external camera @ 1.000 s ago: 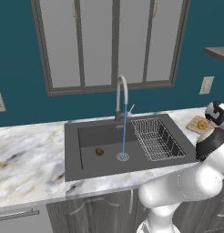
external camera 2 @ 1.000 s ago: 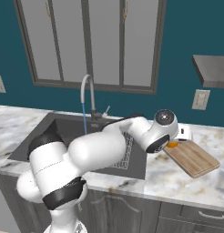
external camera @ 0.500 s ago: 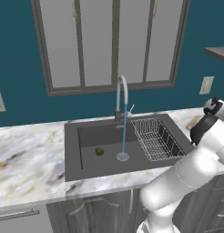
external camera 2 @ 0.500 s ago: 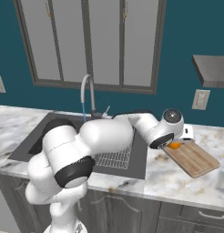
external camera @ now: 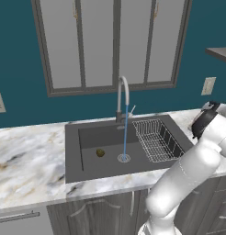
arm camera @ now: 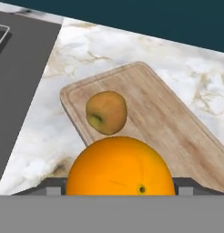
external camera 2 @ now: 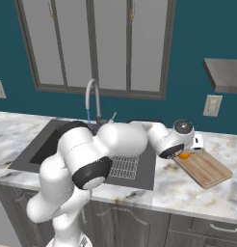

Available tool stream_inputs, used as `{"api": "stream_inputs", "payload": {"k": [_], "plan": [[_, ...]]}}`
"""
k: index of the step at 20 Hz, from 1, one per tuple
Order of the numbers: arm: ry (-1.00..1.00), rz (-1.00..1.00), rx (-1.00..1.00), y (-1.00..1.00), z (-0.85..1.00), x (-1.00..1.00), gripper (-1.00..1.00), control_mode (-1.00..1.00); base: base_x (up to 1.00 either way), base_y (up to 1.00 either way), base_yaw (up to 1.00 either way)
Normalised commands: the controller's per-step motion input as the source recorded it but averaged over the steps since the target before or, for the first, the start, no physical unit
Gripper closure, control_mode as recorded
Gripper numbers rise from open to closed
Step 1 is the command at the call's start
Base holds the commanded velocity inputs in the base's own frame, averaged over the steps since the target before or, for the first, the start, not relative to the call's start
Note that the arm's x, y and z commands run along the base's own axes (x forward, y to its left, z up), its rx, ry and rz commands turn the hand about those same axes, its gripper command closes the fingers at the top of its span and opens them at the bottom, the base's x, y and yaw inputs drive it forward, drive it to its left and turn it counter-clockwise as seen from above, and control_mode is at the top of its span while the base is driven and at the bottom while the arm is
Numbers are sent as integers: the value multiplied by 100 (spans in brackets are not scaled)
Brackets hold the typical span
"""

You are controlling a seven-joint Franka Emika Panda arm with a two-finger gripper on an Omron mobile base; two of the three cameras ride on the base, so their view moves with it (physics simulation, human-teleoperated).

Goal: Pick the apple, orange, kiwi from the sink and place them on the cutting board to airdry. Then turn off the sink faucet.

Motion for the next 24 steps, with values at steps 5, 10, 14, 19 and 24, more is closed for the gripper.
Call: {"api": "stream_inputs", "payload": {"k": [5, 10, 14, 19, 24], "plan": [[0, 9, 0, -18, -22, 25, 100, -100, 0, 0, 0], [0, 8, 0, -19, -19, 25, 100, -100, 0, 0, 0], [1, 8, 0, -16, -24, 27, 100, -100, 0, 0, 0], [1, 7, 0, -15, -26, 26, 100, -100, 0, 0, 0], [2, 7, 0, -14, -24, 19, 100, -100, 0, 0, 0]]}}
